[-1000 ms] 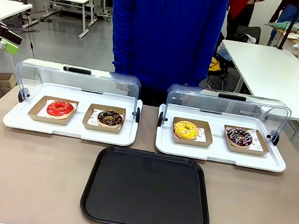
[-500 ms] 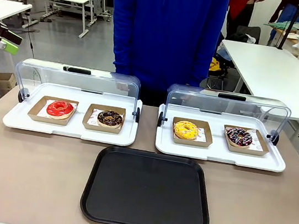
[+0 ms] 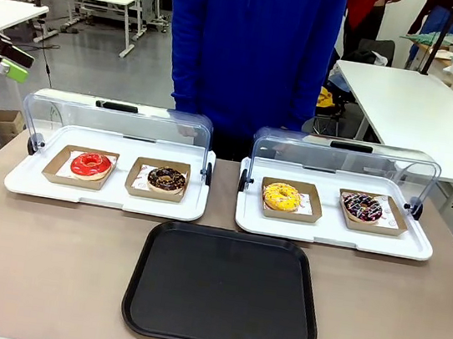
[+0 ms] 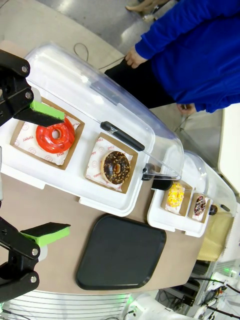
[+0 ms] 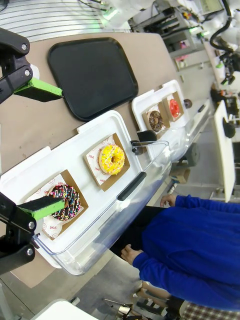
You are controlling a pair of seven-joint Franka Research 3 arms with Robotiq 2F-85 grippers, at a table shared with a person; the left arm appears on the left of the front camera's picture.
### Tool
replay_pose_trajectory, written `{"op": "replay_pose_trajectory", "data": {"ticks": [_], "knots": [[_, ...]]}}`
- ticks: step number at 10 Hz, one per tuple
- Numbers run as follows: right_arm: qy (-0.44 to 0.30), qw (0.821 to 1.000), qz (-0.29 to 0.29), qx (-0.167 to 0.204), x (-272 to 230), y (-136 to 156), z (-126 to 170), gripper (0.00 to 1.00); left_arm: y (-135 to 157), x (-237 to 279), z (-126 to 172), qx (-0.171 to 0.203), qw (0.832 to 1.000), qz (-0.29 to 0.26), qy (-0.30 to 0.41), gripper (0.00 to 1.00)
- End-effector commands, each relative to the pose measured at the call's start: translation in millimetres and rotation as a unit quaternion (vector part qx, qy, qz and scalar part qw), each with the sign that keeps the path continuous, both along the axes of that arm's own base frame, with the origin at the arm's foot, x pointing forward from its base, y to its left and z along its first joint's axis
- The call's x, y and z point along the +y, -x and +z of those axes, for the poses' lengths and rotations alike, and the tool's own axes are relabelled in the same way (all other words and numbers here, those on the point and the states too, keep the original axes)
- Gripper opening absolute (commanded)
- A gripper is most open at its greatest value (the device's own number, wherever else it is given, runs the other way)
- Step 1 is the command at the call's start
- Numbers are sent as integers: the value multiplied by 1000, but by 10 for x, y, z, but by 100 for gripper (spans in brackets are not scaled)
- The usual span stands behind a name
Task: Move the first donut from the left to the tray.
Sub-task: Pick up the Paper togo box containing the Donut indicated by the person and place it on the Handle tray.
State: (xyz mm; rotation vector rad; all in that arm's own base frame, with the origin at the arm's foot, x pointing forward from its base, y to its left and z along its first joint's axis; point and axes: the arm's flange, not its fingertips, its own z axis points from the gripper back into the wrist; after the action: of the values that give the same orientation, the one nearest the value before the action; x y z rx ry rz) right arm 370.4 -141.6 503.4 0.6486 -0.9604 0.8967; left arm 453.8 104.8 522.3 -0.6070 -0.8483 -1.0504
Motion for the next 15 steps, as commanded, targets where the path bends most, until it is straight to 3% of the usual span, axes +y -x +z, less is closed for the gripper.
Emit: {"op": "replay_pose_trajectory", "data": {"ticks": [1, 15], "knots": [[-6, 1000, 4, -18, -4, -35, 10, 100, -5, -14, 6, -3, 1000, -3, 7, 100], [-6, 1000, 4, -18, -4, -35, 10, 100, -5, -14, 6, -3, 1000, -3, 7, 100]]}}
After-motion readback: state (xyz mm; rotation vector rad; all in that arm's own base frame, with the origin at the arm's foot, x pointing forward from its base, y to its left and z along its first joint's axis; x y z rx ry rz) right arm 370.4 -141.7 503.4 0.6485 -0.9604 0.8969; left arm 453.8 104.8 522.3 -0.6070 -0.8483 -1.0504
